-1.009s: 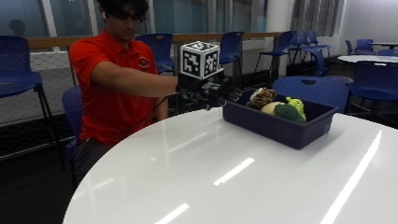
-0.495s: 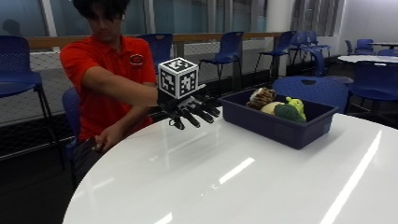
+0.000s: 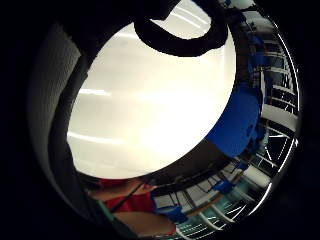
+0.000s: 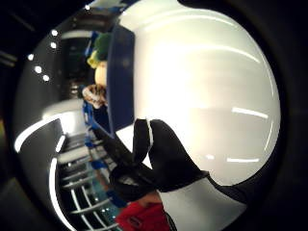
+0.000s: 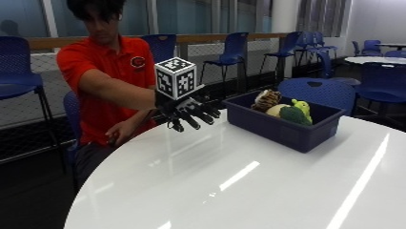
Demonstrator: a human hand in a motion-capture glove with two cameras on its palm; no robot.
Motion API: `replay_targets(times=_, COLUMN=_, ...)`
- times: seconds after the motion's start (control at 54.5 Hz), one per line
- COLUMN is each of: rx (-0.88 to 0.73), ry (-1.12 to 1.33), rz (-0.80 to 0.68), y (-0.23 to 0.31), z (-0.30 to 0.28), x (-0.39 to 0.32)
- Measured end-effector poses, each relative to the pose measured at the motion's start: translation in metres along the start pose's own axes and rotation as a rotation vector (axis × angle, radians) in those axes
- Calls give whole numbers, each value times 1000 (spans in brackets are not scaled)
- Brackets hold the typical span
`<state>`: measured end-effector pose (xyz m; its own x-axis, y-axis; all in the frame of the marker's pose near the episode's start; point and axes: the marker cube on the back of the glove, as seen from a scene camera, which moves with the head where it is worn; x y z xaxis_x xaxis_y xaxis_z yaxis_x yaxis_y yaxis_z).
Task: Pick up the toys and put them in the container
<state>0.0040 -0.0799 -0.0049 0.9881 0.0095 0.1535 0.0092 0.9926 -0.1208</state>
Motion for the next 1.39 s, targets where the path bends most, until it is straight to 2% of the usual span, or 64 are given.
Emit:
replay_targets(times=0.514, rx=-40, ry=31, rz=-13, y=4, z=31, x=-14)
replay_targets(times=1.394, rx=-29, ry=58, rz=11, y=14, z=30, x=-12)
